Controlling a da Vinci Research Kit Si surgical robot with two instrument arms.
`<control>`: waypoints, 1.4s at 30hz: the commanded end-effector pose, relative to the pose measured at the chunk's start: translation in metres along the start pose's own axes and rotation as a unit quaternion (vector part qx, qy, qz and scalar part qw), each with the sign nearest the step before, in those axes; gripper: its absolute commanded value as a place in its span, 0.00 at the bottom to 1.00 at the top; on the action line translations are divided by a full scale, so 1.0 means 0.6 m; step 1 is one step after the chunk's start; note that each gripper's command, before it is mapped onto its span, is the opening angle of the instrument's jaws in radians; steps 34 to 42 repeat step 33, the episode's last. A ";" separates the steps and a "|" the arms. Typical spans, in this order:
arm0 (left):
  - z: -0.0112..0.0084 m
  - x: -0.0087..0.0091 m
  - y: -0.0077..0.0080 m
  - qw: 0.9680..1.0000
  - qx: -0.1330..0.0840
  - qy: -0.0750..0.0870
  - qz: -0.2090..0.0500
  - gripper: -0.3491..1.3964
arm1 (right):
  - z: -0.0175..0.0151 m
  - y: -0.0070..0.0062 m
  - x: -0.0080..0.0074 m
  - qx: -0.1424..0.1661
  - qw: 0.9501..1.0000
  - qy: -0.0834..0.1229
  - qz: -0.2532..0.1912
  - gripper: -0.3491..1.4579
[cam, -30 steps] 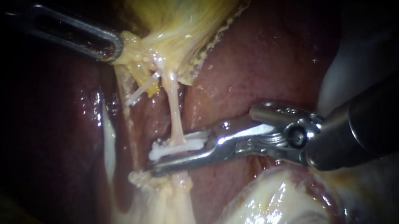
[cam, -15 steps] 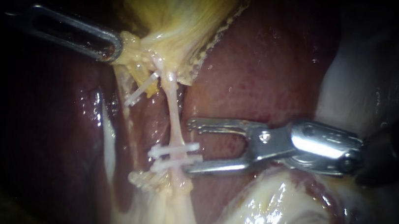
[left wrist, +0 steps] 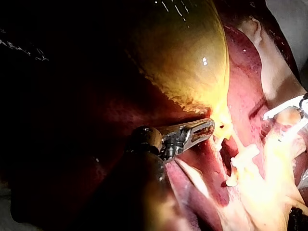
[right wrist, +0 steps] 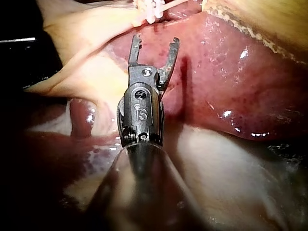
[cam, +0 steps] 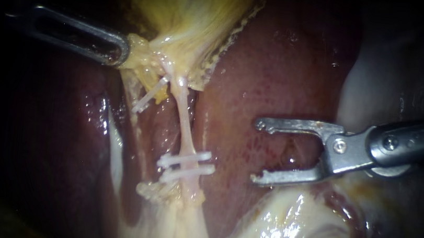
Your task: Going back second clip right tube
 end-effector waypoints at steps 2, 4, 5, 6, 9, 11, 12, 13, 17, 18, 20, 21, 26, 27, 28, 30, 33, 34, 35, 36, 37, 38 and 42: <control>0.0001 0.0000 0.0000 1.000 0.000 0.000 0.000 0.00 | -0.0003 0.0000 0.0001 -0.003 1.000 0.000 -0.001 0.47; 0.0005 0.0000 0.0001 1.000 -0.001 0.000 0.000 0.00 | -0.0005 0.0001 0.0001 -0.003 1.000 0.000 -0.004 0.47; 0.0008 0.0000 0.0002 1.000 -0.001 -0.001 0.000 0.00 | -0.0006 0.0001 0.0002 -0.003 1.000 0.000 -0.004 0.47; 0.0014 0.0001 0.0004 1.000 -0.002 -0.001 0.000 0.00 | -0.0007 0.0001 0.0002 -0.003 1.000 0.000 -0.004 0.47; 0.0038 0.0006 0.0010 1.000 -0.003 -0.003 0.002 0.00 | -0.0009 0.0000 0.0002 -0.002 1.000 0.000 -0.004 0.47; 0.0054 0.0013 0.0015 1.000 -0.004 0.003 0.003 0.00 | -0.0009 0.0000 0.0002 -0.002 1.000 0.000 -0.004 0.47; 0.0064 0.0017 0.0019 1.000 -0.005 0.006 0.004 0.00 | -0.0009 0.0000 0.0002 -0.002 1.000 0.000 -0.004 0.47; 0.0072 0.0020 0.0022 1.000 -0.005 0.009 0.005 0.00 | -0.0009 0.0000 0.0003 -0.002 1.000 0.000 -0.004 0.47; 0.0102 0.0023 0.0030 1.000 -0.001 0.015 0.005 0.00 | -0.0009 -0.0001 0.0003 -0.002 1.000 0.000 -0.004 0.47; 0.0108 0.0023 0.0031 1.000 -0.001 0.015 0.006 0.00 | -0.0009 -0.0001 0.0003 -0.002 1.000 0.000 -0.004 0.47; 0.0116 0.0024 0.0031 1.000 0.000 0.019 0.005 0.00 | -0.0010 -0.0001 0.0003 -0.002 1.000 0.000 -0.004 0.47; 0.0118 0.0025 0.0031 1.000 0.000 0.021 0.006 0.00 | -0.0010 -0.0001 0.0003 -0.002 1.000 0.000 -0.004 0.47; 0.0118 0.0025 0.0031 1.000 0.004 0.023 0.008 0.00 | -0.0010 -0.0002 0.0003 -0.002 1.000 0.000 -0.004 0.47; 0.0118 0.0025 0.0031 1.000 0.004 0.023 0.008 0.00 | -0.0010 -0.0002 0.0003 -0.002 1.000 0.000 -0.004 0.47; 0.0117 0.0025 0.0031 1.000 0.005 0.024 0.008 0.00 | -0.0010 -0.0003 0.0004 -0.002 1.000 0.000 -0.004 0.47; 0.0116 0.0025 0.0031 1.000 0.006 0.024 0.009 0.00 | -0.0009 -0.0004 0.0005 -0.002 1.000 0.000 -0.004 0.47; 0.0106 0.0023 0.0030 1.000 0.008 0.026 0.009 0.00 | 0.0003 -0.0006 0.0008 -0.001 1.000 0.000 0.014 0.47; 0.0106 0.0023 0.0030 1.000 0.008 0.026 0.009 0.00 | 0.0003 -0.0006 0.0008 -0.001 1.000 0.000 0.014 0.47; 0.0106 0.0023 0.0030 1.000 0.008 0.026 0.009 0.00 | 0.0003 -0.0006 0.0008 -0.001 1.000 0.000 0.014 0.47; 0.0106 0.0023 0.0030 1.000 0.008 0.026 0.009 0.00 | 0.0003 -0.0006 0.0008 -0.001 1.000 0.000 0.014 0.47; 0.0106 0.0023 0.0030 1.000 0.008 0.026 0.009 0.00 | 0.0003 -0.0006 0.0008 -0.001 1.000 0.000 0.014 0.47; 0.0106 0.0023 0.0030 1.000 0.008 0.026 0.009 0.00 | 0.0003 -0.0006 0.0008 -0.001 1.000 0.000 0.014 0.47; 0.0106 0.0023 0.0030 1.000 0.008 0.026 0.009 0.00 | 0.0003 -0.0006 0.0008 -0.001 1.000 0.000 0.014 0.47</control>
